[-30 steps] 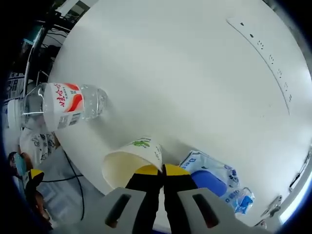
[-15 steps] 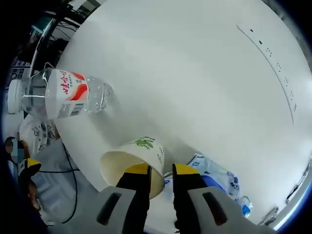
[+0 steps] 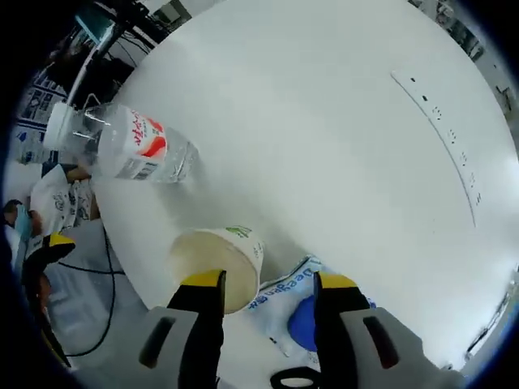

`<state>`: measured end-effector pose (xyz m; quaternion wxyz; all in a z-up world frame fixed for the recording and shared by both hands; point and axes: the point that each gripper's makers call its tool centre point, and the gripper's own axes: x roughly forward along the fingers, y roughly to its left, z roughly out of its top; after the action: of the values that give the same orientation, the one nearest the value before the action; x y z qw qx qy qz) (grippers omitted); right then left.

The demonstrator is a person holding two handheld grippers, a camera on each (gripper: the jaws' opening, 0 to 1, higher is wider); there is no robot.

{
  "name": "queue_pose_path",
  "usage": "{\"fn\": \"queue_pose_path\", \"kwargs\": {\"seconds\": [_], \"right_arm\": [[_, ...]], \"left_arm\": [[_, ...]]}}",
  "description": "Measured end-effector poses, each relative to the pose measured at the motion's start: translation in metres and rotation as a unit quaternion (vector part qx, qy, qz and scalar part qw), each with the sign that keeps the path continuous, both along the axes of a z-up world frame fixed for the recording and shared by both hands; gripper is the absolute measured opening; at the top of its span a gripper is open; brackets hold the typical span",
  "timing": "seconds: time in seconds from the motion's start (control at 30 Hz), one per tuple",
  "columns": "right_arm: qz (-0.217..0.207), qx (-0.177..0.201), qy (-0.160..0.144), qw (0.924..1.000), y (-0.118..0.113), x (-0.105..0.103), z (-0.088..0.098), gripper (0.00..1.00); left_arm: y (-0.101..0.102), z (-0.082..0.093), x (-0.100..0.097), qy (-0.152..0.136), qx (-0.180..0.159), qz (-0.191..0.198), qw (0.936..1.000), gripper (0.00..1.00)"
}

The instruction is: Arrange the tabletop items into an orderly group along one side of the table until the central work area is clear of visible clutter.

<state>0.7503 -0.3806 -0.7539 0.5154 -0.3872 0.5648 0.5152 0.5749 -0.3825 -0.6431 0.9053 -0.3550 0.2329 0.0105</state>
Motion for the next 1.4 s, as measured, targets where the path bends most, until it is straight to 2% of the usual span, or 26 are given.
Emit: {"fn": "queue_pose_path", "kwargs": {"seconds": [0.13,0.23,0.33,0.4,0.5,0.57,0.6,0.67,0.7,0.77,0.8,0.83,0.93,0.97,1.0,1.07,1.1,1.13,1.17,1.2,1.3,1.33,1.4], "right_arm": [[-0.002,0.064,0.008,0.9979,0.01,-0.001,0.014,0.42],[-0.014,0.131,0.006,0.9912,0.016,-0.002,0.029,0.46],[-0.027,0.211,0.002,0.9771,0.015,-0.002,0.048,0.49],[-0.048,0.237,-0.005,0.9703,0.008,-0.002,0.052,0.49],[-0.078,0.286,-0.021,0.9549,-0.007,-0.004,0.057,0.51],[-0.064,0.319,-0.036,0.9449,-0.016,-0.006,0.059,0.51],[-0.065,0.326,-0.043,0.9421,-0.021,-0.006,0.06,0.52],[-0.082,0.338,-0.033,0.937,-0.034,-0.017,0.061,0.54],[-0.109,0.349,-0.028,0.9303,-0.034,-0.011,0.063,0.58],[-0.111,0.373,-0.032,0.9206,-0.037,-0.012,0.068,0.63],[-0.108,0.385,-0.039,0.9158,-0.041,-0.013,0.071,0.66],[-0.108,0.39,-0.04,0.9135,-0.043,-0.015,0.072,0.69],[-0.121,0.404,-0.018,0.9064,-0.054,-0.026,0.076,0.81],[-0.119,0.411,-0.021,0.9037,-0.058,-0.028,0.08,0.83],[-0.104,0.431,-0.031,0.8959,-0.061,-0.031,0.088,0.86],[-0.087,0.447,-0.049,0.8889,-0.064,-0.024,0.092,0.89],[-0.079,0.465,-0.062,0.8796,-0.07,-0.027,0.103,0.91],[-0.078,0.473,-0.068,0.8749,-0.074,-0.028,0.109,0.94],[-0.075,0.487,-0.076,0.8671,-0.081,-0.032,0.118,0.96],[-0.074,0.492,-0.082,0.8633,-0.086,-0.032,0.121,0.98],[-0.088,0.491,-0.09,0.862,-0.11,-0.034,0.125,0.99],[-0.089,0.493,-0.093,0.8607,-0.114,-0.035,0.125,0.99],[-0.093,0.495,-0.107,0.8573,-0.126,-0.035,0.127,0.99]], "left_arm": [[0.002,-0.002,0.001,0.002,0.016,0.004,0.9999,0.89],[0.008,-0.012,-0.001,0.021,0.028,0.014,0.9993,0.88],[0.017,-0.016,-0.001,0.024,0.036,0.033,0.9985,0.88],[0.02,-0.017,-0.001,0.023,0.04,0.038,0.9982,0.88],[0.022,-0.024,-0.003,0.033,0.038,0.037,0.998,0.88],[0.025,-0.026,-0.004,0.037,0.046,0.044,0.9973,0.88],[0.026,-0.028,-0.003,0.039,0.053,0.043,0.9969,0.88],[0.024,-0.032,-0.002,0.044,0.064,0.037,0.9963,0.88],[0.023,-0.037,-0.003,0.055,0.073,0.029,0.9954,0.88],[0.023,-0.045,-0.005,0.072,0.1,0.02,0.9922,0.88],[0.022,-0.046,-0.005,0.071,0.103,0.018,0.992,0.88],[0.021,-0.046,-0.004,0.069,0.105,0.017,0.9919,0.88],[0.02,-0.047,-0.005,0.069,0.107,0.017,0.9917,0.87],[0.021,-0.05,-0.006,0.072,0.109,0.016,0.9913,0.87],[0.02,-0.052,-0.007,0.076,0.111,0.015,0.9908,0.87],[0.02,-0.057,-0.009,0.086,0.117,0.011,0.9893,0.86],[0.02,-0.058,-0.009,0.087,0.116,0.012,0.9894,0.86],[0.02,-0.059,-0.009,0.086,0.114,0.013,0.9896,0.87],[0.019,-0.059,-0.007,0.083,0.111,0.014,0.9903,0.87],[0.018,-0.059,-0.007,0.082,0.111,0.012,0.9903,0.87],[0.023,-0.059,0.0,0.076,0.133,0.005,0.9882,0.89],[0.031,-0.058,0.005,0.067,0.162,-0.007,0.9844,0.9],[0.045,-0.061,0.005,0.082,0.195,-0.011,0.9773,0.91]]}}
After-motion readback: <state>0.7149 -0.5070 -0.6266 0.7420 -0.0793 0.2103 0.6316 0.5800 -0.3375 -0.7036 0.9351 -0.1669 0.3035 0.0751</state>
